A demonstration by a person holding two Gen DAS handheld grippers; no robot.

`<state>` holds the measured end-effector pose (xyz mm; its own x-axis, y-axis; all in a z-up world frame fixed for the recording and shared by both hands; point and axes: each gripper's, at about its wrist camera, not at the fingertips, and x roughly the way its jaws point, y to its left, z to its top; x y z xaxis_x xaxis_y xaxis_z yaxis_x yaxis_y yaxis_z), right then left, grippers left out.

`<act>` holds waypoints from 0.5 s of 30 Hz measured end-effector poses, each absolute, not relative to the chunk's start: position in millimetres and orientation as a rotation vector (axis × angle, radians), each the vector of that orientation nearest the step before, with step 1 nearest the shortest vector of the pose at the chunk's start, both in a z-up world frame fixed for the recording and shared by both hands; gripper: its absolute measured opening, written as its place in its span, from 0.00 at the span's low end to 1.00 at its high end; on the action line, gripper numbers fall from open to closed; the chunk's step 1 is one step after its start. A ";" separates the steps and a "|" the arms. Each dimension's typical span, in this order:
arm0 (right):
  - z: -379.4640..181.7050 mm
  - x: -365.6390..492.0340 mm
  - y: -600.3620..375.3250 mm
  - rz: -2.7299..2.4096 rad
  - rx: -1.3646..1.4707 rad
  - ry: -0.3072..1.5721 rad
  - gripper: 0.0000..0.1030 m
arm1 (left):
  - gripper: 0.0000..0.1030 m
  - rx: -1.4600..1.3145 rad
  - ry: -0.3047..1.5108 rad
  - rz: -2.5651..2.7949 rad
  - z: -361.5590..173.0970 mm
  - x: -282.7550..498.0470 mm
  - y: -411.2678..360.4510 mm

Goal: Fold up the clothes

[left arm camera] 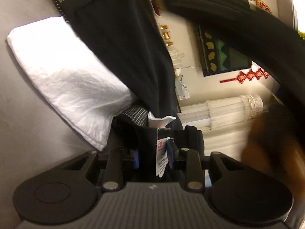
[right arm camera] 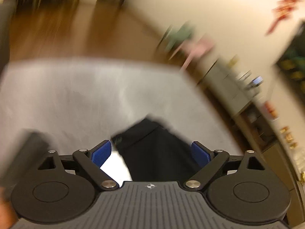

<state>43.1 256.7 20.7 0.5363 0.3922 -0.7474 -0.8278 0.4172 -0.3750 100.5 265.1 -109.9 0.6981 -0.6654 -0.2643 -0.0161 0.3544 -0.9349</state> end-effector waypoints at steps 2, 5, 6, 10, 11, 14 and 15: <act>-7.0 77.8 279.4 0.830 -0.841 0.753 0.89 | 0.26 -1.110 0.702 -0.473 -107.9 100.7 263.0; -25.4 117.0 285.6 0.814 -0.795 0.877 0.66 | 0.25 -1.089 0.702 -0.484 -106.2 101.3 262.2; -19.5 124.3 280.9 0.788 -0.778 0.876 0.27 | 0.25 -1.088 0.704 -0.488 -106.0 101.9 262.6; 21.4 140.0 240.8 0.692 -0.664 0.788 0.02 | 0.25 -1.071 0.715 -0.490 -102.9 102.8 261.9; 36.3 139.6 222.1 0.667 -0.605 0.756 0.02 | 0.25 -1.063 0.717 -0.488 -101.7 102.8 261.4; 71.2 135.7 149.9 0.548 -0.441 0.691 0.02 | 0.25 -1.037 0.721 -0.479 -97.8 101.4 258.8; 71.7 136.8 121.5 0.487 -0.411 0.691 0.02 | 0.26 -1.029 0.723 -0.476 -96.4 100.7 257.8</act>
<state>136.8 121.5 71.7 0.6686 0.2863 -0.6863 -0.5500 0.8116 -0.1972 100.7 257.8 -96.4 0.6787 -0.6642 -0.3133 0.0260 0.4480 -0.8936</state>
